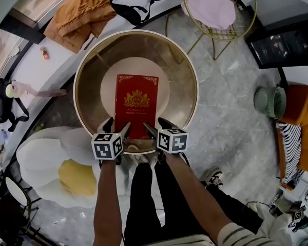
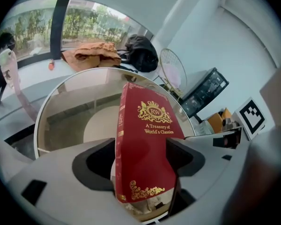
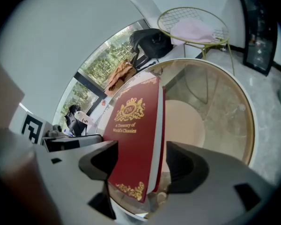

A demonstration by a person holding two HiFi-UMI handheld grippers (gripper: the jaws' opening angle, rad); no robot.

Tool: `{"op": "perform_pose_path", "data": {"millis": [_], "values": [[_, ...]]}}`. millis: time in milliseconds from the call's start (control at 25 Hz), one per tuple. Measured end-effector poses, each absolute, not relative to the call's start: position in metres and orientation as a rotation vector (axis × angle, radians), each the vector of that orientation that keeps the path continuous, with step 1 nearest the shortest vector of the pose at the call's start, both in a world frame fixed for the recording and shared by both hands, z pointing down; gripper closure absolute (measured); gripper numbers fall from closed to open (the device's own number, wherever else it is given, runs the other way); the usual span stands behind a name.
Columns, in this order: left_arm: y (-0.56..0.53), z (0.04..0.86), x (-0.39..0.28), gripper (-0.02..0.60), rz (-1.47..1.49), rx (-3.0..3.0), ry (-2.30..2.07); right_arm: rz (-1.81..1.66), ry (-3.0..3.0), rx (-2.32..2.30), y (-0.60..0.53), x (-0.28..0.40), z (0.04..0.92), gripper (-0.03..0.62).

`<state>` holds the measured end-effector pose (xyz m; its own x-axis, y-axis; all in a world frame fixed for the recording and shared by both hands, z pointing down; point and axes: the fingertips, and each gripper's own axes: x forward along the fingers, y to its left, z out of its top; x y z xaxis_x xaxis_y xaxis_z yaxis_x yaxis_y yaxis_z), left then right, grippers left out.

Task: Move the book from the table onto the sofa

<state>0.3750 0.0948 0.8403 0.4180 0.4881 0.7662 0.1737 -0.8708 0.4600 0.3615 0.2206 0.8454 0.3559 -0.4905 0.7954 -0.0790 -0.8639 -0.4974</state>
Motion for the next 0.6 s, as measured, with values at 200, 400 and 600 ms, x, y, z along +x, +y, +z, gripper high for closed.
{"op": "perform_pose_path", "data": {"millis": [200, 400, 600], "values": [[0.100, 0.852, 0.379, 0.256, 1.452, 2.305, 0.608, -1.518, 0.485, -2.224, 0.216, 0.367, 0.855, 0.279], [0.099, 0.860, 0.379, 0.256, 1.489, 2.264, 0.606, -1.544, 0.494, -2.215, 0.209, 0.368, 0.861, 0.278], [0.100, 0.870, 0.378, 0.256, 1.537, 2.237, 0.616, -1.586, 0.491, -2.199, 0.208, 0.367, 0.871, 0.278]]}}
